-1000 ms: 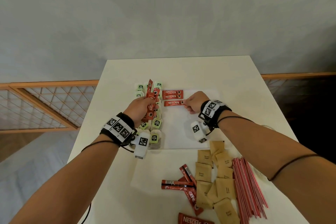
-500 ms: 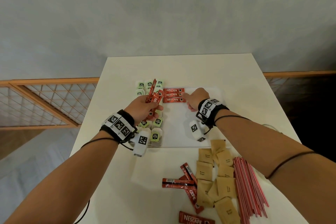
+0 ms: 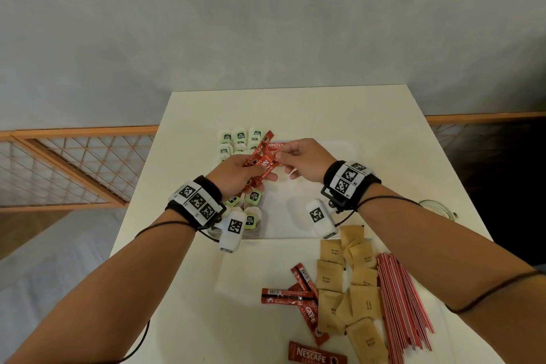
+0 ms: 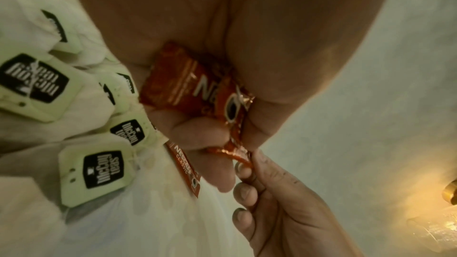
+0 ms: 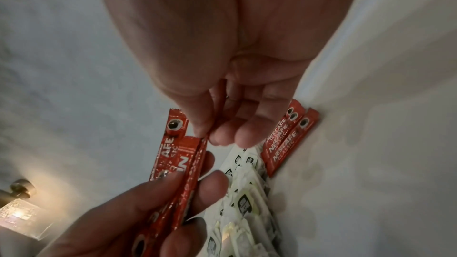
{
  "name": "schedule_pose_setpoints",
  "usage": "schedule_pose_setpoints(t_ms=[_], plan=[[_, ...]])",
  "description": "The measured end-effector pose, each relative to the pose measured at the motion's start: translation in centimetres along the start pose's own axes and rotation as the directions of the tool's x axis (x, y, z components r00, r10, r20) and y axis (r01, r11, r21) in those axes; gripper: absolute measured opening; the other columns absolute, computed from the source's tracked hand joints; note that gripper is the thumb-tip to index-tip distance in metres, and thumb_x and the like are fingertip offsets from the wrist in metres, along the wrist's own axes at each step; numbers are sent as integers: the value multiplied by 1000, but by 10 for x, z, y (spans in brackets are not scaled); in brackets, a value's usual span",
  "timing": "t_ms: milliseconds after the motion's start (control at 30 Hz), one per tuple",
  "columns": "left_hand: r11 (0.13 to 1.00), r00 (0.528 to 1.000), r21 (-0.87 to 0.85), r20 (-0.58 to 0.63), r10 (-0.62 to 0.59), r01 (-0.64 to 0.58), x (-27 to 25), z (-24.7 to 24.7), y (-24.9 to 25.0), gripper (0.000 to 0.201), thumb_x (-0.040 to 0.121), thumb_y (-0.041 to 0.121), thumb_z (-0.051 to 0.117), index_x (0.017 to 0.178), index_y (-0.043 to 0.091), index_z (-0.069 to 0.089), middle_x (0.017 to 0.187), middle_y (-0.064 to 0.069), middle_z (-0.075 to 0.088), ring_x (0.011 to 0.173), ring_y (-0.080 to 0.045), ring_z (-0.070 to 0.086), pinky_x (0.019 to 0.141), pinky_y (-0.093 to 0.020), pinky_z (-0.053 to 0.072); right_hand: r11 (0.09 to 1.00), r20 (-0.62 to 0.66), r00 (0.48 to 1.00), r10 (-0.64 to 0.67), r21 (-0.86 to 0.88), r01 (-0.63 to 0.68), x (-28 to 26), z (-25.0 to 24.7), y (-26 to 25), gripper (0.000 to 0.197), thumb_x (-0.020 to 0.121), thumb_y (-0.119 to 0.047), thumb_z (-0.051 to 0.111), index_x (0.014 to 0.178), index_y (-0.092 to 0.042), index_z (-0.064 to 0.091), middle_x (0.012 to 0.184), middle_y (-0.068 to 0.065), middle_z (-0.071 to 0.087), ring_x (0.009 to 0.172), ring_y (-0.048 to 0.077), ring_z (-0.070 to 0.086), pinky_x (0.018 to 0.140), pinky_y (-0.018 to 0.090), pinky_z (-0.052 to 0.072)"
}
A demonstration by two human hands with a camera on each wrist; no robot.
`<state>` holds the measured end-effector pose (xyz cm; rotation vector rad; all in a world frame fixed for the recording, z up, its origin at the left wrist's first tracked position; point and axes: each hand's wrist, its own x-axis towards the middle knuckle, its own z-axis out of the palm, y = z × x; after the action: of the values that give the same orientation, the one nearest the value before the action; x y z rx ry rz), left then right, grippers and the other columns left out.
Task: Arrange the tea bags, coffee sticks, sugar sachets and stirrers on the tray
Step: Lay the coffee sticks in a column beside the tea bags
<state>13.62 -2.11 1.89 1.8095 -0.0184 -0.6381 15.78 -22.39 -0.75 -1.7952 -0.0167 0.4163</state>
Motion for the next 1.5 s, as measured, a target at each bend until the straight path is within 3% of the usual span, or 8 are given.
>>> schedule_pose_setpoints(t_ms=[233,533,733,900,1067,1300,1400,1500], plan=[[994,991,-103,-124,-54,42,7,-11,-8,22,102,15,54,118,5,65,103,-11,77,66,-19,69,51,-22,51,997,-86,995,59,46,-55,1,-17,4,9,95,-12,69,104,-10,71,88,12,72,62,11,63,62,26,58],[974,990,-203,-77,-115,97,10,-18,-11,17,99,11,56,112,5,66,88,-10,69,68,-24,65,53,-28,55,966,-288,927,240,170,-197,6,-26,20,12,90,-9,71,97,1,73,95,21,76,57,13,60,67,32,61],[962,987,-243,-72,-147,125,11,-17,-13,23,97,6,47,106,3,68,88,-11,71,71,-29,66,62,-34,58,935,-281,895,346,185,-303,5,-10,29,7,89,-7,72,87,0,70,80,13,74,51,13,60,57,28,58],[960,987,-245,-60,-152,133,10,-18,-14,24,97,8,47,108,2,68,90,-13,70,72,-29,66,64,-36,59,920,-312,868,387,188,-343,9,-2,37,12,90,-10,72,84,0,69,83,16,75,53,16,62,51,27,54],[968,988,-212,-51,-146,132,9,-18,-16,23,98,10,52,112,-1,67,93,-14,71,74,-29,68,63,-35,60,930,-354,860,367,151,-335,10,2,40,16,90,-16,74,80,-4,68,76,11,75,52,15,62,57,29,57],[973,992,-204,-37,-118,108,9,-10,-18,12,100,12,57,104,1,63,94,-17,73,67,-26,67,59,-33,60,943,-382,863,331,90,-322,7,3,38,25,91,-30,74,82,-7,69,69,6,73,48,12,60,49,25,55],[986,995,-141,-36,-97,91,9,-9,-19,18,101,17,60,107,0,64,94,-15,75,63,-21,68,57,-30,59,970,-381,894,237,42,-239,1,3,33,26,94,-38,68,83,-14,70,74,2,73,51,12,57,50,24,51],[995,996,-64,-43,-81,78,10,-7,-17,21,100,19,60,108,-1,65,95,-14,77,60,-18,66,51,-24,55,987,-245,958,147,102,-125,-7,7,23,25,97,-41,63,97,-17,71,80,1,70,54,11,53,51,25,49]])
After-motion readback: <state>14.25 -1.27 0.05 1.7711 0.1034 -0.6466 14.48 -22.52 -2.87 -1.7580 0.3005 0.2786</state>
